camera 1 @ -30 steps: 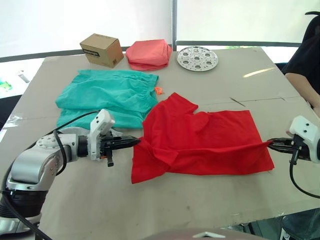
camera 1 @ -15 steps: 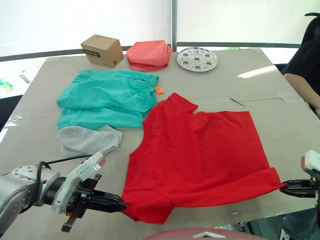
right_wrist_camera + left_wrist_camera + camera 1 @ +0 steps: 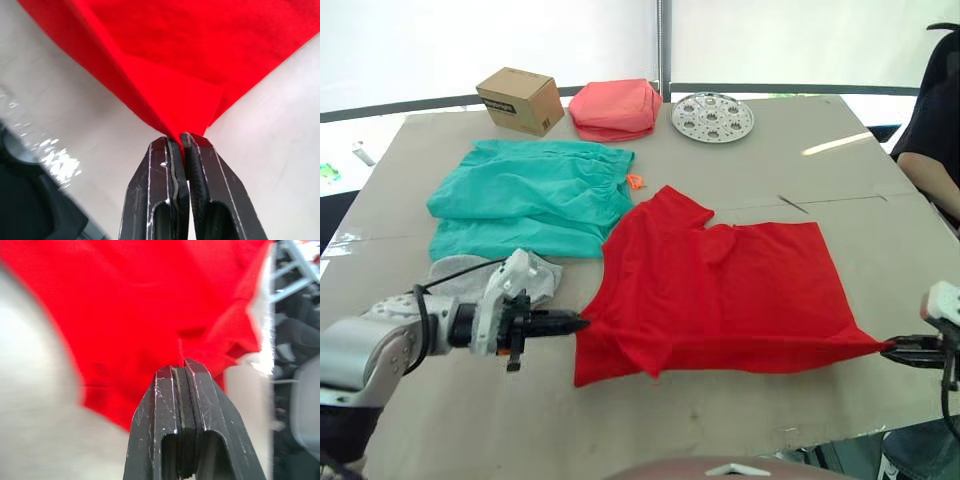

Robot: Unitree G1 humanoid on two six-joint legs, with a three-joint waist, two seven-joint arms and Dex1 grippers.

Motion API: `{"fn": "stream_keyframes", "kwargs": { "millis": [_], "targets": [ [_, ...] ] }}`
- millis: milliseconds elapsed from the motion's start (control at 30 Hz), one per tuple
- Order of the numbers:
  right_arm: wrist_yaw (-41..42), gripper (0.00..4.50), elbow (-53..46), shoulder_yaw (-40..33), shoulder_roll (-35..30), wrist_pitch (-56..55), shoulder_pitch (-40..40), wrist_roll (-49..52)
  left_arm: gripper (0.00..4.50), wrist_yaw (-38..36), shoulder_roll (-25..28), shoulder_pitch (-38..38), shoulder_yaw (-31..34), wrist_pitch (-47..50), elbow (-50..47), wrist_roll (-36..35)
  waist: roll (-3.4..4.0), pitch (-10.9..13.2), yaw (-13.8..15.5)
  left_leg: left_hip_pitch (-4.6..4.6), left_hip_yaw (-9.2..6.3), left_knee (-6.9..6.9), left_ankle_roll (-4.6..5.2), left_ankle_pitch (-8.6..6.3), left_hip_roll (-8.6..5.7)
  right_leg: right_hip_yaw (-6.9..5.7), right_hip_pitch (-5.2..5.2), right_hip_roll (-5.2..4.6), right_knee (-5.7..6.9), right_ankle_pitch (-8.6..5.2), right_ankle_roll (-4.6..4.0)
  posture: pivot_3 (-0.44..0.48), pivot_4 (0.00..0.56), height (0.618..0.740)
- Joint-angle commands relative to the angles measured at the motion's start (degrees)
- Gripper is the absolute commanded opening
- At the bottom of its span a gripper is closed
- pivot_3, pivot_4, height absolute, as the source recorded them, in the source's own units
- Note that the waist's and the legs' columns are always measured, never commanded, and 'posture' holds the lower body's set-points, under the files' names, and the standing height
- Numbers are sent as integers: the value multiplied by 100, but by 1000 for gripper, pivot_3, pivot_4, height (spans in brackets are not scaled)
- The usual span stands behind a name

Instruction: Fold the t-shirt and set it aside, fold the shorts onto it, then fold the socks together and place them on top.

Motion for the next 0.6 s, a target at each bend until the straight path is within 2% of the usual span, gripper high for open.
{"fn": "stream_keyframes", "kwargs": {
  "millis": [33, 167, 300, 433, 533, 600],
  "targets": [
    [-69, 88, 225, 235, -104, -167, -240, -146, 0, 34, -39, -24, -59, -134, 26, 122, -2, 0, -2, -2, 1, 0, 0, 0, 0, 0, -1, -1, 0, 0, 0, 0, 150, 740],
    [-321, 88, 673, 730, -1, -260, -1137, -272, 0, 96, -91, 47, -70, -190, -9, 176, -1, 3, -17, -1, 2, 3, 0, 0, 0, 0, -2, -8, 4, -2, 6, 0, 150, 740],
    [246, 88, 523, 1021, -251, 108, -1432, 149, 0, 117, -140, 130, -42, -287, -54, 214, 6, 5, -24, 5, 4, 4, -1, 0, 3, 0, -4, -10, 12, -7, 14, 0, 150, 740],
    [1100, 88, -281, 369, -721, 717, -831, 940, 0, -12, -75, 293, 99, -265, -120, 114, 15, 5, 15, -6, -3, -2, -1, 0, 5, 0, -7, -14, 6, 6, -12, 0, 150, 740],
    [1847, 88, -875, -730, -863, 765, 327, 827, 0, -188, 24, 564, 229, -300, -214, 78, 5, 1, 49, -9, -6, -1, -1, -1, 6, -7, -7, -35, -2, 6, -11, 0, 150, 740],
    [2060, 88, -1114, -1246, -858, 785, 826, 846, 0, -286, 78, 700, 265, -334, -268, 72, -1, -3, 81, -10, -6, 1, -1, -2, 4, -20, -6, -44, -2, -8, 14, 0, 150, 740]
  ]
}}
